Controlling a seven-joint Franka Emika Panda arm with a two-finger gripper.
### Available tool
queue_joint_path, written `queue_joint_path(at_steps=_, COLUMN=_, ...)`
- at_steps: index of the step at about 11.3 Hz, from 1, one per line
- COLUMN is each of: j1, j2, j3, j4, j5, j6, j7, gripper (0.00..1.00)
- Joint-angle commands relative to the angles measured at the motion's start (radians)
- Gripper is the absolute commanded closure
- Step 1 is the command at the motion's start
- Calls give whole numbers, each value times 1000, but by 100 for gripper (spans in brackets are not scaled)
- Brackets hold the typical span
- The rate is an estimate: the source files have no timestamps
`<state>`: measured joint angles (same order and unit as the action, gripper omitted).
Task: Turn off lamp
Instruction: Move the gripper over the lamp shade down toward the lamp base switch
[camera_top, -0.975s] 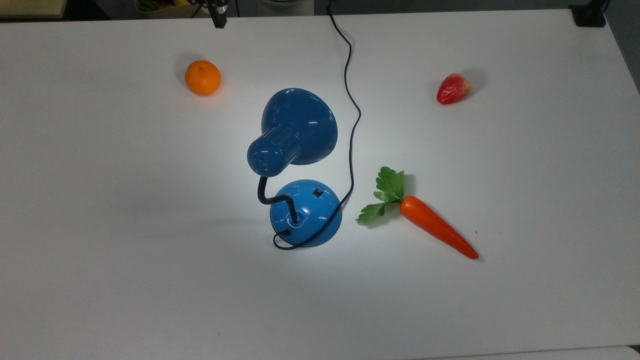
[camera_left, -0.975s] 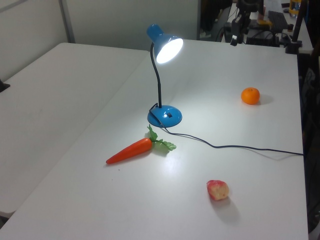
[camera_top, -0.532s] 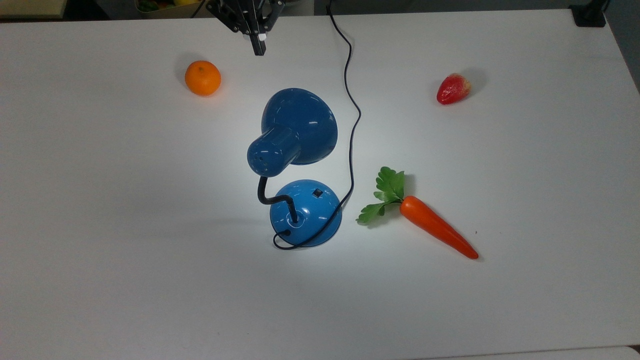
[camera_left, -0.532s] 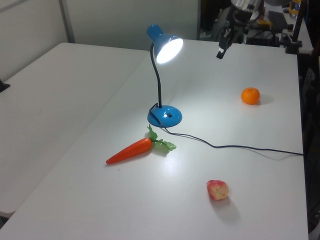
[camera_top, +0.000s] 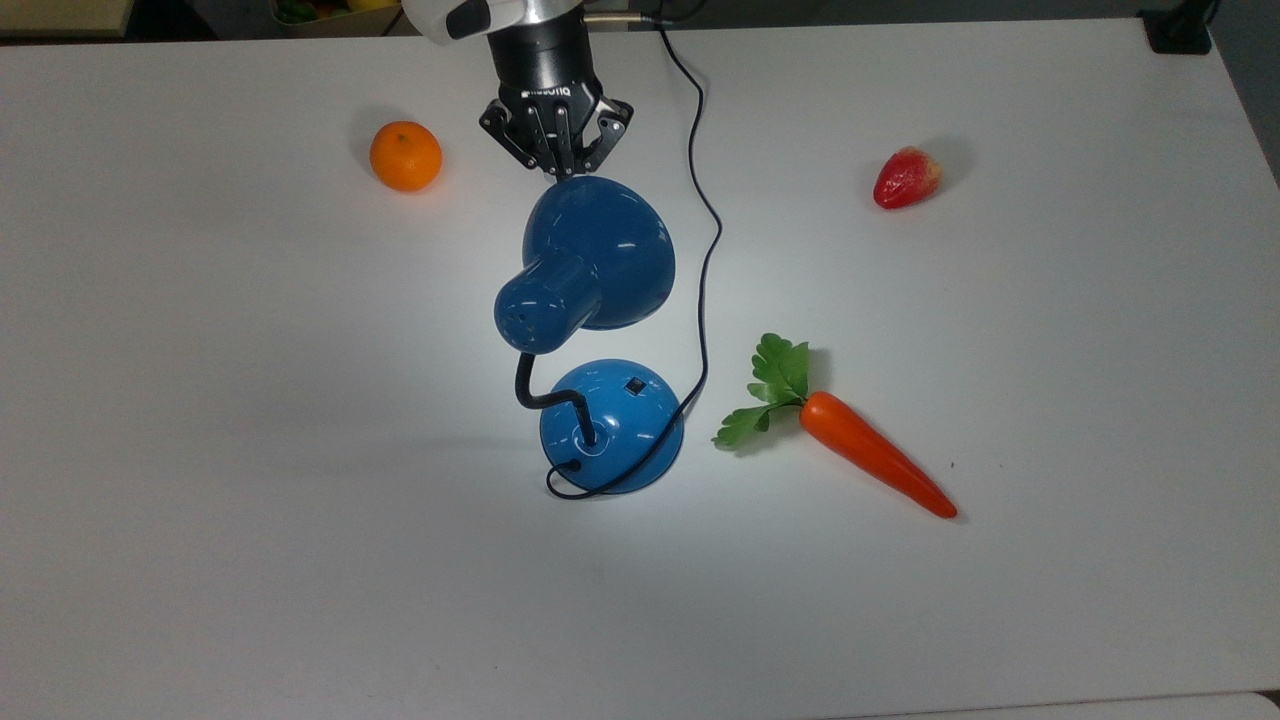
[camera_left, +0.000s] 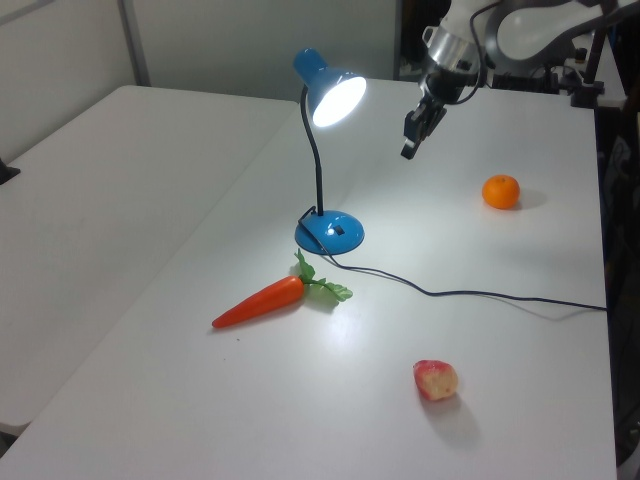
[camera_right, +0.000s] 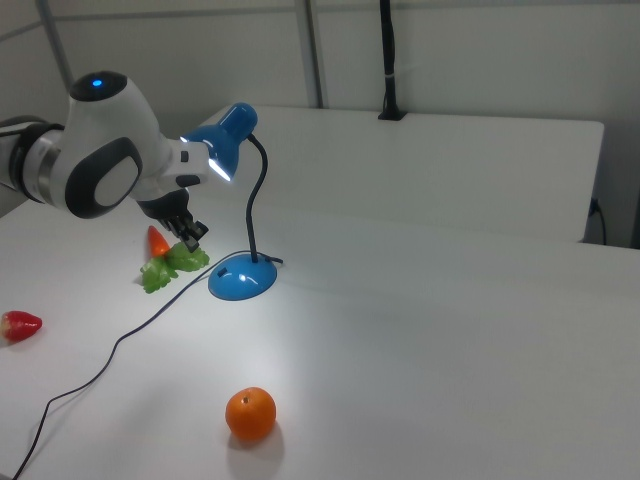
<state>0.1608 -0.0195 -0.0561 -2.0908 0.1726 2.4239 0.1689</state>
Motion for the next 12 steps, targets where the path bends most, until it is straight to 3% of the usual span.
queue_joint_path(at_steps=1, j1=-6, j2=94, j3=30, j4=47, j5=-27, j6=99, j7=104, gripper=100)
queue_joint_path(at_steps=3, j1=-6, j2=156, j3=51, j4=61, j5=-89, j6=153, j7=197, gripper=100)
queue_joint_path(at_steps=8, j1=-1, j2=305, j3=55, j4=173, j5=-413, j6=184, j7=607, gripper=100)
queue_joint_path(at_steps=10, j1=5, j2=334, j3=55, j4=193, j5=-476, j6=184, j7=671, gripper=100)
queue_joint_path(at_steps=12, j1=6, j2=334, j3=55, j4=193, j5=-486, j6=184, j7=682, gripper=100)
